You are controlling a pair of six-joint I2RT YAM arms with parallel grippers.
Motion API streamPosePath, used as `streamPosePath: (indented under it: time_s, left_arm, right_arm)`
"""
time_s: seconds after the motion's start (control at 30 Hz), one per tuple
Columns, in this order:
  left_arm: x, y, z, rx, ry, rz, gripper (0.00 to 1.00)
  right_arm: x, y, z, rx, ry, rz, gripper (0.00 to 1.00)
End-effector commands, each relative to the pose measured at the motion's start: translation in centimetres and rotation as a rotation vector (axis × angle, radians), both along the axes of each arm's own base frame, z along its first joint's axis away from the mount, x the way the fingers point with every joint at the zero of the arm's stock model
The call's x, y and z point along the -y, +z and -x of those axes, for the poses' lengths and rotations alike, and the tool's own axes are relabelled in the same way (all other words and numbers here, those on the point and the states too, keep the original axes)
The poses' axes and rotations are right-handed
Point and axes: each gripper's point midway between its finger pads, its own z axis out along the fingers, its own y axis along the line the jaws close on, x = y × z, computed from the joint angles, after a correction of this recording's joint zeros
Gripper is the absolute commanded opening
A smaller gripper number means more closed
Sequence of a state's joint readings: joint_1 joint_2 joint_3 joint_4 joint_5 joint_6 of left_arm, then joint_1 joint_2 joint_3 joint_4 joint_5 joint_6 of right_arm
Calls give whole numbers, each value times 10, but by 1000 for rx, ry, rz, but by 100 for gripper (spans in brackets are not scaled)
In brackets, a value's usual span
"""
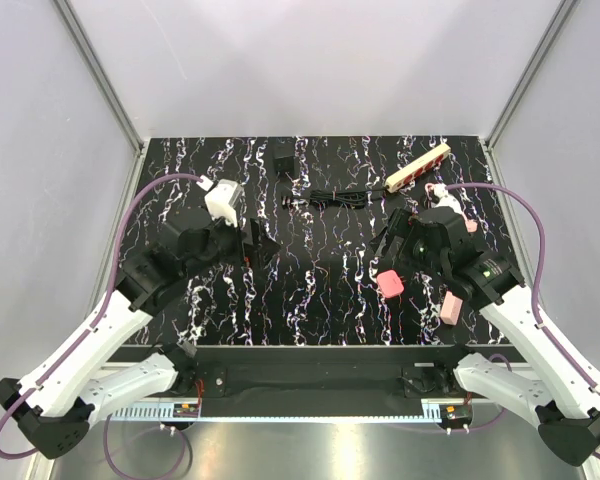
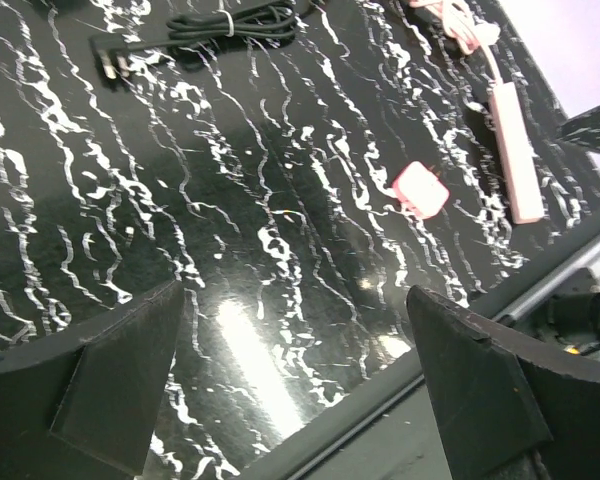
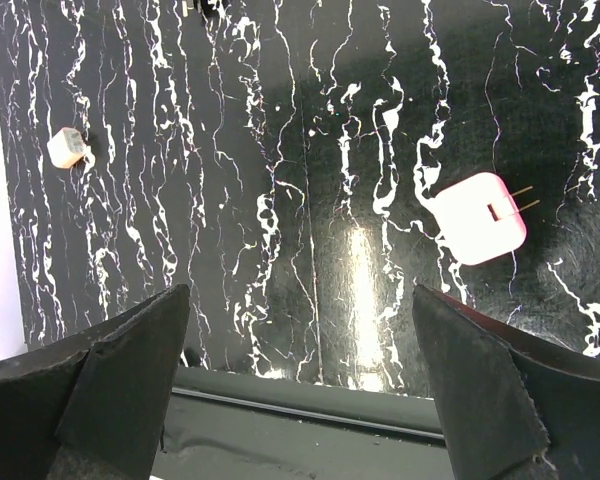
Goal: Insert the plug
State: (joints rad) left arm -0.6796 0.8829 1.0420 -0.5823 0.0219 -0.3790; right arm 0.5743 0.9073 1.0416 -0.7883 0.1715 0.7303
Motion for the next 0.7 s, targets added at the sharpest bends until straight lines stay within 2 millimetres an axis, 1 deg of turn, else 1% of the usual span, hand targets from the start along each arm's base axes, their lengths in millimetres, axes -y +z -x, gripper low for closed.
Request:
streamPosePath:
  time_s: [0.0,0.07,0.17,0.2,0.23,0.27,0.3,0.33,0.37,0.4,0.43,0.47,0.5,0.53,0.57,0.6,0.63,0.67]
  left_arm:
    - [-10,22,-8,113,23,-19,99]
    - [-16,19,-10,131,38,-53,99]
    - [-25,7,-11,133,58,-109,99]
    - [-27,4,-11,134,60,-119,99]
    - [-28,-3,-10,126,58,-131,99]
    - [-30,-6,-9,125,56,-138,99]
    - [-31,-7,-8,130,60,-140,99]
    - [-36,-14,-10,127,81,-156,99]
    - [-39,-16,-10,126,98,-162,99]
    - [-42,-18,-10,130,111,-165,99]
    - [-45,-25,-10,121,126,-178,99]
    - [-46,-28,-10,118,129,-179,99]
    - [-47,-29,-8,121,128,-178,99]
    - [-47,-34,-7,111,127,-182,99]
    - [-48,-34,-7,113,126,-180,99]
    - [-47,-34,-5,116,122,-175,99]
    - [-48,-34,-4,116,121,-175,99]
    - [-49,-34,-4,119,124,-174,99]
  right_arm:
    - [-3,20,-6,56,-12,-41,100]
    - [-4,18,-9,56,-20,-31,100]
    - [1,8,-25,63,-65,30,100]
    - [7,6,-35,71,-101,76,100]
    - [6,-7,-48,47,-87,157,100]
    - [4,2,-61,63,-96,177,100]
    - [3,1,-72,52,-99,197,99]
    - [3,-15,-92,-5,-102,237,99]
    - [-2,2,-110,23,-100,212,98]
    - [-6,-13,-129,-16,-98,233,98]
    - [-3,-13,-144,-14,-126,229,98]
    - [11,-3,-167,5,-175,216,98]
    - [12,-6,-181,-6,-168,187,97]
    - [11,-16,-207,-8,-169,173,97]
    - [32,-22,-226,-24,-222,157,95]
    - [38,-28,-239,-37,-252,139,94]
    - [44,-54,-254,-81,-273,153,92]
    - [51,-47,-271,-57,-302,151,92]
